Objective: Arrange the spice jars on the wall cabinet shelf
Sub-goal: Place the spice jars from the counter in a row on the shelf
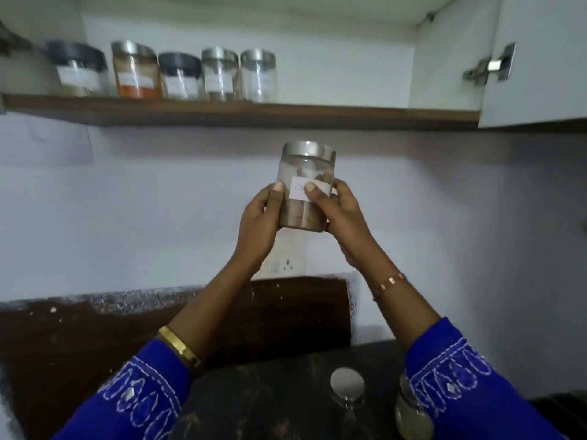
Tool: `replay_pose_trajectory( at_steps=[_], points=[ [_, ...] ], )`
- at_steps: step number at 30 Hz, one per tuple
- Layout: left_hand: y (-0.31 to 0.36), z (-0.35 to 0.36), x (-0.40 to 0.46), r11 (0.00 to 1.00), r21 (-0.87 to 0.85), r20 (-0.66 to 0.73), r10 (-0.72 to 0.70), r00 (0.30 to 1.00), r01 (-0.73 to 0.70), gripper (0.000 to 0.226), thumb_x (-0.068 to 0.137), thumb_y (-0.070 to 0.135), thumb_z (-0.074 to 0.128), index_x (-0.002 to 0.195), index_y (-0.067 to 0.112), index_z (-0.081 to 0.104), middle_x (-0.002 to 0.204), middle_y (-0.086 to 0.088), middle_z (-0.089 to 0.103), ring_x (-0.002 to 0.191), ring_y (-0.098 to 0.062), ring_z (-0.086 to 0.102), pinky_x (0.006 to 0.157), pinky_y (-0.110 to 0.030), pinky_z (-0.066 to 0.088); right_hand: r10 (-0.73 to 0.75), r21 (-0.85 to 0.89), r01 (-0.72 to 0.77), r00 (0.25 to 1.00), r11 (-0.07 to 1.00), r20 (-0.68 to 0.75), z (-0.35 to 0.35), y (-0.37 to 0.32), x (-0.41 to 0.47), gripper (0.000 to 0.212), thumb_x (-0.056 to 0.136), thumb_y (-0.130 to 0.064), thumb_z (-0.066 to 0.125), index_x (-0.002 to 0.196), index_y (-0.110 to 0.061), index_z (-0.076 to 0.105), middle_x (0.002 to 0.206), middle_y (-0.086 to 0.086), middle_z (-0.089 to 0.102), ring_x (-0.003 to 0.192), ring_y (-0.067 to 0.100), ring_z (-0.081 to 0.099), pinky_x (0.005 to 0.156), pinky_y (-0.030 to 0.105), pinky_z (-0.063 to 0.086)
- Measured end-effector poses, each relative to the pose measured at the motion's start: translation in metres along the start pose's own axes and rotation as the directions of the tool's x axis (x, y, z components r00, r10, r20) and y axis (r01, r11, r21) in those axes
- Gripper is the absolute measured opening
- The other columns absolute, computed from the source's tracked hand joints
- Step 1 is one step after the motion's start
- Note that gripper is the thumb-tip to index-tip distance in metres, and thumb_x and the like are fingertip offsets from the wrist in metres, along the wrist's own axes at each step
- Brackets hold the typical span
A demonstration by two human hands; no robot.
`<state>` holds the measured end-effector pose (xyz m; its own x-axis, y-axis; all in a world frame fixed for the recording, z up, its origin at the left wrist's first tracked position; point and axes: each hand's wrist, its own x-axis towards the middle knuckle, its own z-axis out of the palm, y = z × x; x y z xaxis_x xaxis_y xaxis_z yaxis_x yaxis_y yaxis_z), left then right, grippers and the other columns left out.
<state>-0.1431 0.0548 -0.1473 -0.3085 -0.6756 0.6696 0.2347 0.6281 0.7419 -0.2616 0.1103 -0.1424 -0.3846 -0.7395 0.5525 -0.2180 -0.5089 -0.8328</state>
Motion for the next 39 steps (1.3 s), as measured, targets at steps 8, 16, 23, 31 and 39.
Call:
replay_pose_trajectory(
  at_steps=[8,16,23,31,39],
  points=[
    [0.086,-0.011,0.098,0.935,0.236,-0.013,0.277,0.961,-0.266,0.028,0.092,0.028,0.053,0.112,0.011,0.062,0.092,0.002,0.064,0.079,-0.002,0.060,0.068,-0.011,0.051,-0.155,0.145,0.158,0.987,0.977,-0.036,-0.006,-0.078,0.082,0.047,0.084,-0.029,0.067,0.124,-0.012,0.050,0.103,-0.001,0.067,0.093,0.016,0.068,0.068,0.029,0.058],
    [0.123,-0.014,0.172,0.963,0.223,0.003,0.154,0.988,-0.151,0.037,0.086,0.015,0.063,0.120,0.003,0.056,0.106,-0.017,0.066,0.103,-0.030,0.064,0.094,-0.048,0.051,-0.282,0.003,0.283,0.959,0.959,-0.026,0.001,-0.126,0.152,0.049,0.086,-0.025,0.066,0.129,-0.007,0.049,0.109,0.008,0.065,0.092,0.018,0.066,0.080,0.030,0.057],
    [0.094,-0.012,0.209,0.977,0.206,-0.032,0.066,0.997,-0.058,0.042,0.084,0.006,0.064,0.123,0.000,0.052,0.117,-0.017,0.062,0.102,-0.023,0.061,0.091,-0.034,0.051,-0.253,-0.232,0.251,0.967,0.940,0.024,0.005,-0.110,0.194,0.047,0.088,-0.025,0.064,0.128,-0.007,0.047,0.124,0.013,0.060,0.109,0.025,0.061,0.087,0.032,0.053],
    [0.059,0.003,0.230,0.893,0.430,0.031,0.131,0.991,-0.131,0.049,0.085,0.008,0.059,0.132,0.012,0.047,0.121,-0.009,0.062,0.106,-0.019,0.059,0.081,-0.027,0.046,-0.224,-0.439,0.188,0.974,0.879,-0.033,0.002,-0.088,0.229,0.052,0.089,-0.034,0.060,0.129,-0.004,0.047,0.127,0.013,0.058,0.115,0.028,0.056,0.100,0.042,0.046],
    [0.057,0.006,0.259,0.652,0.750,0.173,-0.037,0.984,-0.108,0.044,0.093,0.012,0.043,0.137,0.007,0.041,0.146,-0.013,0.040,0.134,-0.025,0.037,0.108,-0.031,0.030,-0.074,-0.581,0.029,0.996,0.813,-0.055,0.000,-0.083,0.270,0.055,0.091,-0.032,0.058,0.135,-0.002,0.045,0.134,0.017,0.054,0.122,0.031,0.052,0.086,0.031,0.040]
  ],
)
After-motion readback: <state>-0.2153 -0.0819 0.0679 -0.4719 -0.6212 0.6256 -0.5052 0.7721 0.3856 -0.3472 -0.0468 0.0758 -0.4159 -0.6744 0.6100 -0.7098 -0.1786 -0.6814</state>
